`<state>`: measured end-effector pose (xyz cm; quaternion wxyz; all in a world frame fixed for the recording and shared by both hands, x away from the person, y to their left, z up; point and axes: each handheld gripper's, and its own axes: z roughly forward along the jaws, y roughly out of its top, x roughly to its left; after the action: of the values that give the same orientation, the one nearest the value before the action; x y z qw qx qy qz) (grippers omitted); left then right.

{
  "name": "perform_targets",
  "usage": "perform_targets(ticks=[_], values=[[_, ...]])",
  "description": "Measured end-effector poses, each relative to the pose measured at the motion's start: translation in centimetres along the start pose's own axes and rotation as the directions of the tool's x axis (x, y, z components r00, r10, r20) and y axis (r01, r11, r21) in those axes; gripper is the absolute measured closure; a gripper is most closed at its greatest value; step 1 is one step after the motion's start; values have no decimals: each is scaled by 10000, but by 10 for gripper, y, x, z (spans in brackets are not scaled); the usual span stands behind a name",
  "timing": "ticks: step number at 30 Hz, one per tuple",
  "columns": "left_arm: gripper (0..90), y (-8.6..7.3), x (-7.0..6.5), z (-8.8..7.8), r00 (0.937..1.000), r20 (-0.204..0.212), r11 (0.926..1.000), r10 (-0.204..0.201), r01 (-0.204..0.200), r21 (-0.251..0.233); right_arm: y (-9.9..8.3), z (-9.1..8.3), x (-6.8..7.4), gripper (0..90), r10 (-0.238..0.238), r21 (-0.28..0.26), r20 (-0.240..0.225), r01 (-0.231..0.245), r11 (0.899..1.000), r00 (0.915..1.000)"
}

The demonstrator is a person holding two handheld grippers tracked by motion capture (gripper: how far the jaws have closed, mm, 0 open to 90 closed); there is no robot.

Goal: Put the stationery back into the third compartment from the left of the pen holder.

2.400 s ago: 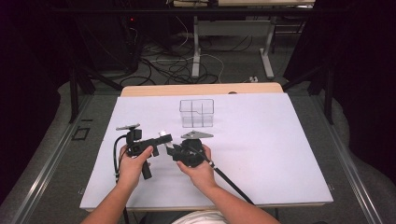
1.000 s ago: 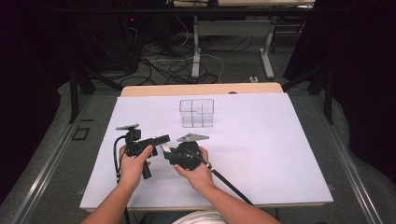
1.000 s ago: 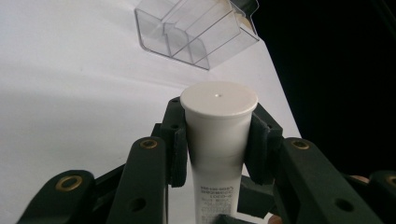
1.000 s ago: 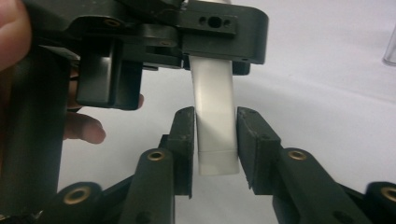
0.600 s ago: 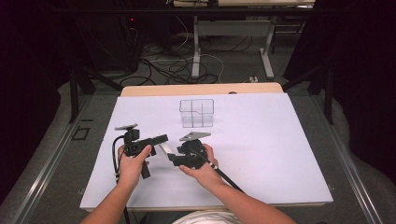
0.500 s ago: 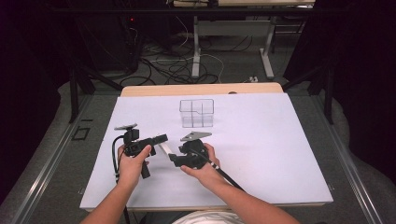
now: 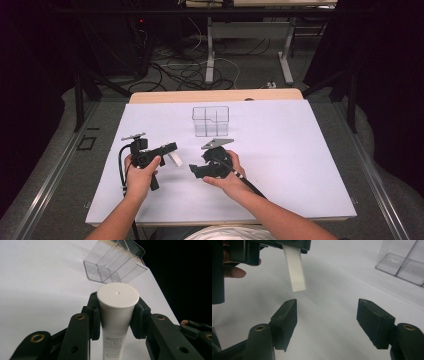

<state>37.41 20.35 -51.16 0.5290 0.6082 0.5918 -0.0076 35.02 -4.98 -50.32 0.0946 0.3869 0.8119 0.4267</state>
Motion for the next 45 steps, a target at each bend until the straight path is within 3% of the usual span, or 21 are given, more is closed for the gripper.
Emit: perform_targets(ticks=[6, 7, 11, 12, 15, 20, 22, 26, 29, 33, 35, 38, 45], values=[[664, 0, 0, -1, 9997, -153, 9997, 206, -208, -132, -3, -3, -12, 189, -315, 150, 170, 313, 9994, 9994], [664, 0, 0, -1, 9994, -194, 9995, 277, -280, -155, -4, -5, -16, 147, -245, 328, 177, 239, 9992, 9995], [664, 1, 1, -3, 9990, -235, 9991, 374, -379, -202, -7, -9, -23, 113, -87, 485, 376, 69, 9988, 9993], [664, 1, 1, -3, 9983, -332, 9984, 481, -490, -268, -9, -12, -30, 57, 60, 649, 534, -95, 9978, 9986], [664, 2, 1, -4, 9973, -395, 9977, 624, -634, -254, -11, -18, -40, 0, 290, 725, 593, -332, 9968, 9978], [664, 2, -1, -6, 9935, -647, 9948, 931, -955, -349, -16, -30, -55, 0, 262, 399, 1213, -312, 9987, 9923], [664, 3, -2, -6, 9913, -723, 9926, 1098, -1132, -441, -19, -42, -70, 0, 351, 436, 1784, -436, 9981, 9833], [664, 3, -7, -6, 9841, -962, 9869, 1493, -1544, -478, -25, -56, -93, 0, 764, 465, 2105, -881, 9950, 9746], [664, 4, -11, -5, 9767, -1082, 9801, 1851, -1916, -524, -30, -66, -106, 0, 954, 452, 2554, -1104, 9929, 9621], [664, 8, -17, -3, 9714, -1147, 9746, 2080, -2158, -599, -36, -74, -116, 0, 811, 522, 2941, -1008, 9935, 9523], [664, 13, -22, -1, 9666, -1215, 9704, 2257, -2341, -590, -42, -80, -123, 0, 871, 579, 3087, -1102, 9922, 9472], [664, 17, -27, 1, 9641, -1268, 9674, 2332, -2433, -709, -49, -85, -131, 0, 1035, 478, 3184, -1250, 9910, 9423], [664, 38, -53, 15, 9433, -1335, 9451, 3040, -3162, -822, -57, -91, -145, 0, 1485, 56, 3285, -1591, 9872, 9328]])
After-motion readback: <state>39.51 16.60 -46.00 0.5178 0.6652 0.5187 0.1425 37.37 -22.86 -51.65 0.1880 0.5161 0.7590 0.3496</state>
